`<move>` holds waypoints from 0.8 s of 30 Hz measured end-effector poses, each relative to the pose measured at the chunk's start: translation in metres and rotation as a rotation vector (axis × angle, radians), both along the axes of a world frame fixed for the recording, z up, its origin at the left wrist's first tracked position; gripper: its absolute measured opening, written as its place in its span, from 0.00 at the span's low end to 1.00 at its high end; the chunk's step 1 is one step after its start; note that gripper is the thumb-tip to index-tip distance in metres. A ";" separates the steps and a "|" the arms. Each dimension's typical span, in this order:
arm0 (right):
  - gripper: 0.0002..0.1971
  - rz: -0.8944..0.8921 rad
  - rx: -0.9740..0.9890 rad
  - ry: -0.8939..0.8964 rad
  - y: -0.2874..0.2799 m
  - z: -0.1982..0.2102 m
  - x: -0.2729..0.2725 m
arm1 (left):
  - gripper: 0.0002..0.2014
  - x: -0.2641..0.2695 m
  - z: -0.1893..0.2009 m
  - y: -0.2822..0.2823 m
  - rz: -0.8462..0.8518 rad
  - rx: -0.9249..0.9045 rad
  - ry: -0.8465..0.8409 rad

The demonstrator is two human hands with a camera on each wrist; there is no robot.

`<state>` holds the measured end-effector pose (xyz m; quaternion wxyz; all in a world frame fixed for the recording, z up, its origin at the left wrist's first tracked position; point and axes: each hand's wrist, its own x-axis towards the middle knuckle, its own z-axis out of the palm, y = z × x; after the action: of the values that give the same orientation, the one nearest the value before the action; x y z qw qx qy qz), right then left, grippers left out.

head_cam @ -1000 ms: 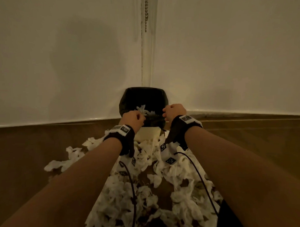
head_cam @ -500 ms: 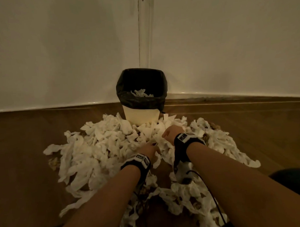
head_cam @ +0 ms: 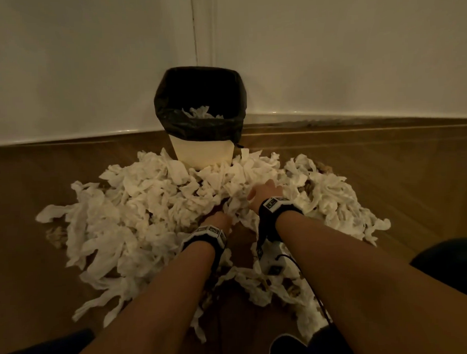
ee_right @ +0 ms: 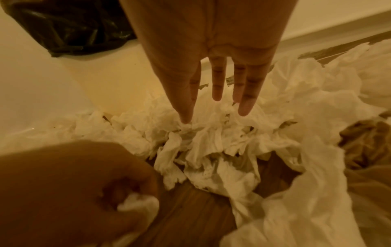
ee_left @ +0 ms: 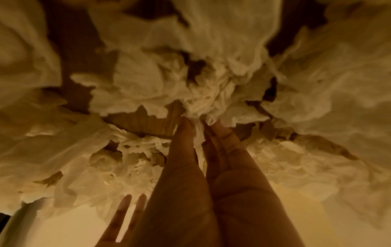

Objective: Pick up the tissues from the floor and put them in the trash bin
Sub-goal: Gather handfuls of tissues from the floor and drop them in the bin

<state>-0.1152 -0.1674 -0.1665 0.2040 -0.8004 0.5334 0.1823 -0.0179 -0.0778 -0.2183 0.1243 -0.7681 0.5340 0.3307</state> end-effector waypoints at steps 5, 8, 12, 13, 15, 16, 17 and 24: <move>0.39 0.161 0.118 0.186 0.007 -0.028 -0.006 | 0.14 0.005 0.013 -0.007 0.016 -0.112 -0.022; 0.35 0.181 0.166 0.138 0.007 -0.035 -0.010 | 0.12 0.010 0.018 -0.011 0.088 -0.235 0.027; 0.19 0.110 0.018 0.022 0.003 -0.020 -0.008 | 0.11 0.017 0.020 -0.009 0.172 -0.313 0.061; 0.18 0.079 -0.003 0.002 0.000 -0.017 -0.009 | 0.11 0.019 0.020 -0.009 0.190 -0.330 0.077; 0.18 -0.005 0.013 -0.056 -0.004 -0.012 -0.013 | 0.13 0.022 0.020 -0.007 0.237 -0.374 0.133; 0.17 -0.067 0.015 -0.114 -0.006 -0.011 -0.015 | 0.15 0.024 0.020 -0.006 0.268 -0.399 0.176; 0.15 -0.144 0.015 -0.189 -0.008 -0.010 -0.017 | 0.16 0.024 0.021 -0.005 0.297 -0.415 0.220; 0.22 -0.758 0.332 -0.812 -0.005 0.009 -0.024 | 0.17 0.032 0.041 -0.004 0.390 -0.426 0.416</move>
<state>-0.1395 -0.1727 -0.1577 0.5661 -0.5167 0.6260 -0.1437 0.0142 -0.0821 -0.1770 -0.2154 -0.7806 0.4483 0.3786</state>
